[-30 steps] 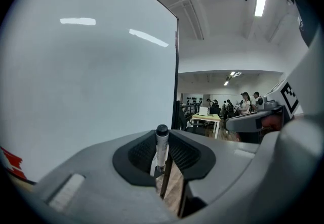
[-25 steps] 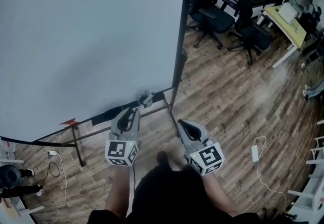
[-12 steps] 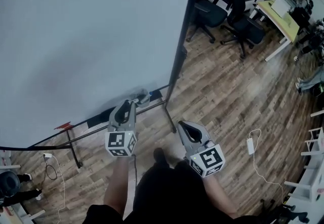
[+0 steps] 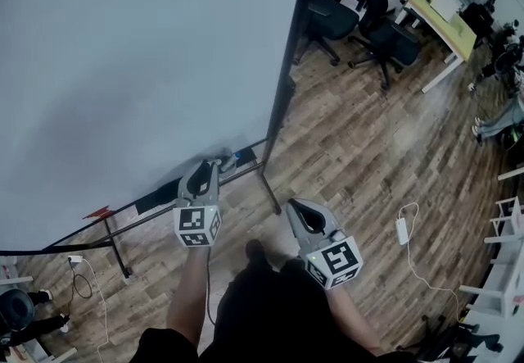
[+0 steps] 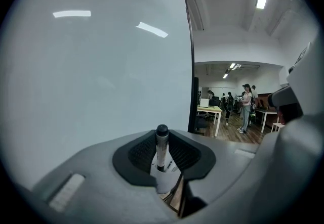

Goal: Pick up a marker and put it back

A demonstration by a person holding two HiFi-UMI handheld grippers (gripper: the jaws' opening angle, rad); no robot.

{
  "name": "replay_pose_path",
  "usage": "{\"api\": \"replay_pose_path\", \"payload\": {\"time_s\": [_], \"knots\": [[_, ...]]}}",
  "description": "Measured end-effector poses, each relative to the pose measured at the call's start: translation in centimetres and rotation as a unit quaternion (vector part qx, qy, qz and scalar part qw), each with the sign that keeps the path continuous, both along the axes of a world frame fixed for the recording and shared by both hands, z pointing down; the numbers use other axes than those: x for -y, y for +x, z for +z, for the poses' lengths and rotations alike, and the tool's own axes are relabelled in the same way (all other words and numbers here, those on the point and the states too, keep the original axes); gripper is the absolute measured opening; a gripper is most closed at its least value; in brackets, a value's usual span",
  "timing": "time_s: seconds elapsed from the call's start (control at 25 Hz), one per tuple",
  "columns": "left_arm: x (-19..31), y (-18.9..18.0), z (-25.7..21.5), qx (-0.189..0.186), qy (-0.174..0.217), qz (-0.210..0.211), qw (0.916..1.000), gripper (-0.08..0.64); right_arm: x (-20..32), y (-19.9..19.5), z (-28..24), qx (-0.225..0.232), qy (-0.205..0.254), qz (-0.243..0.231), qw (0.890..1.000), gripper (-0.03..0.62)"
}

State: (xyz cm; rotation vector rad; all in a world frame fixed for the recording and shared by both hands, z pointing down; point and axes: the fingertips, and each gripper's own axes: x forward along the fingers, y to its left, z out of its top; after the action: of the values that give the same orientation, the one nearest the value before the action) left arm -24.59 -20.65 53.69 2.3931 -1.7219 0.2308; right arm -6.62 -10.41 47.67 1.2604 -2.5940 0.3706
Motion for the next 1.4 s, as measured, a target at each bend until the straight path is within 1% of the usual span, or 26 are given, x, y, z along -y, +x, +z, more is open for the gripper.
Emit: {"api": "replay_pose_path", "payload": {"time_s": [0.52,0.76,1.04,1.4], "knots": [[0.2,0.0,2.0,-0.002,-0.021,-0.004,0.9998,0.086,0.7,0.2,0.3,0.001,-0.004,-0.001,1.000,0.002],[0.2,0.0,2.6,0.009,-0.028,0.001,0.9996,0.087,0.9,-0.1,0.3,0.004,-0.004,-0.005,1.000,0.002],[0.2,0.0,2.3,0.009,-0.022,0.004,0.9997,0.091,1.1,-0.3,0.1,0.006,-0.001,-0.006,1.000,0.002],[0.0,0.1,1.9,0.013,-0.018,0.010,0.9997,0.112,1.3,-0.6,0.0,0.007,0.002,-0.011,1.000,0.002]]}}
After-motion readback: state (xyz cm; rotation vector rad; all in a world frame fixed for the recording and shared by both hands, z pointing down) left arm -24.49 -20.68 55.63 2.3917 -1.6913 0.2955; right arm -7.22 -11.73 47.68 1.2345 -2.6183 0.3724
